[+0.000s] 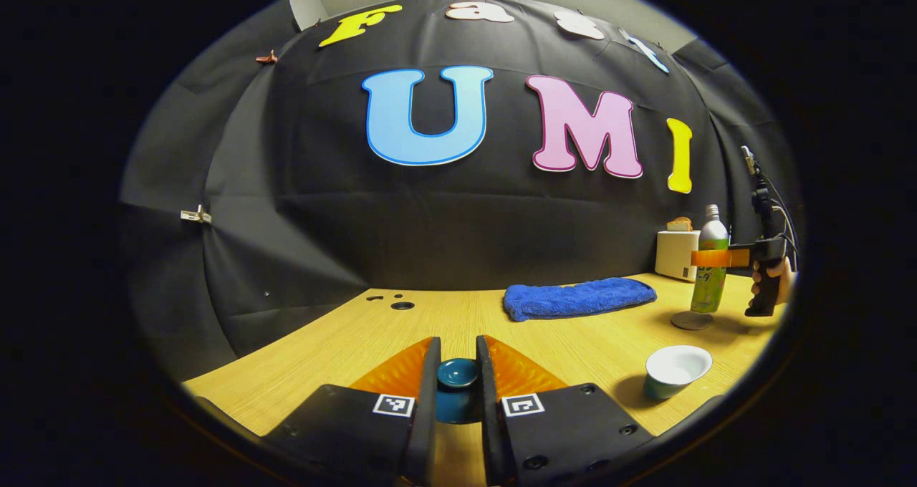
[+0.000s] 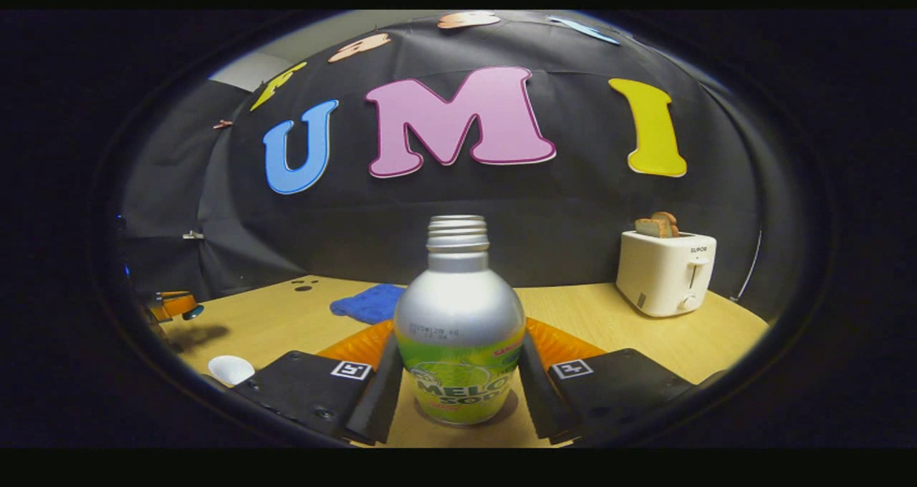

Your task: Open the teacup lid with one hand, grasp the water bottle and pour water into the teacup with the other hand; after pouring, place the water bottle on the coaster and then close the teacup lid.

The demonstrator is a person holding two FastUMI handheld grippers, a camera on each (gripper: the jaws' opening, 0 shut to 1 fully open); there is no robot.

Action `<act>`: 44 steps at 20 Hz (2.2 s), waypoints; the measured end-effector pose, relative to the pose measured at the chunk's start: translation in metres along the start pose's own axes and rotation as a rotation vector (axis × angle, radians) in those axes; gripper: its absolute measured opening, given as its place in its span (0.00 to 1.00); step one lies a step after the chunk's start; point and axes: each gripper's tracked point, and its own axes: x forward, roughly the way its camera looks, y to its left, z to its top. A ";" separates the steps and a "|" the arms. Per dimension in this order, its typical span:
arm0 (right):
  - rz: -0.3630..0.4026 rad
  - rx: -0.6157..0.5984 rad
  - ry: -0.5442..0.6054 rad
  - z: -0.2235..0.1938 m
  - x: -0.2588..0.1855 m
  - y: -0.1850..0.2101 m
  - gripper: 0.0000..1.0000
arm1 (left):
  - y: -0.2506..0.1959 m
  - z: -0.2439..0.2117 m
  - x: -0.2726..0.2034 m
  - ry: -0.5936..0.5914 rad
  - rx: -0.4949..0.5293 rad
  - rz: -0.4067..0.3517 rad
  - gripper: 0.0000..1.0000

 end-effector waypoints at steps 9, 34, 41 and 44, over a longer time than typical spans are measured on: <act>0.024 -0.089 -0.002 -0.020 0.011 0.007 0.80 | -0.002 0.000 0.000 0.001 -0.001 -0.007 0.31; -0.026 -0.135 0.146 -0.033 -0.096 0.005 0.98 | -0.002 0.000 -0.002 0.000 0.000 0.002 0.30; -0.079 -0.080 0.041 -0.023 -0.156 -0.002 0.98 | -0.004 0.000 -0.011 0.004 -0.002 0.036 0.30; -0.118 -0.086 0.036 -0.032 -0.162 -0.016 0.98 | -0.024 0.001 -0.020 0.001 -0.001 0.006 0.30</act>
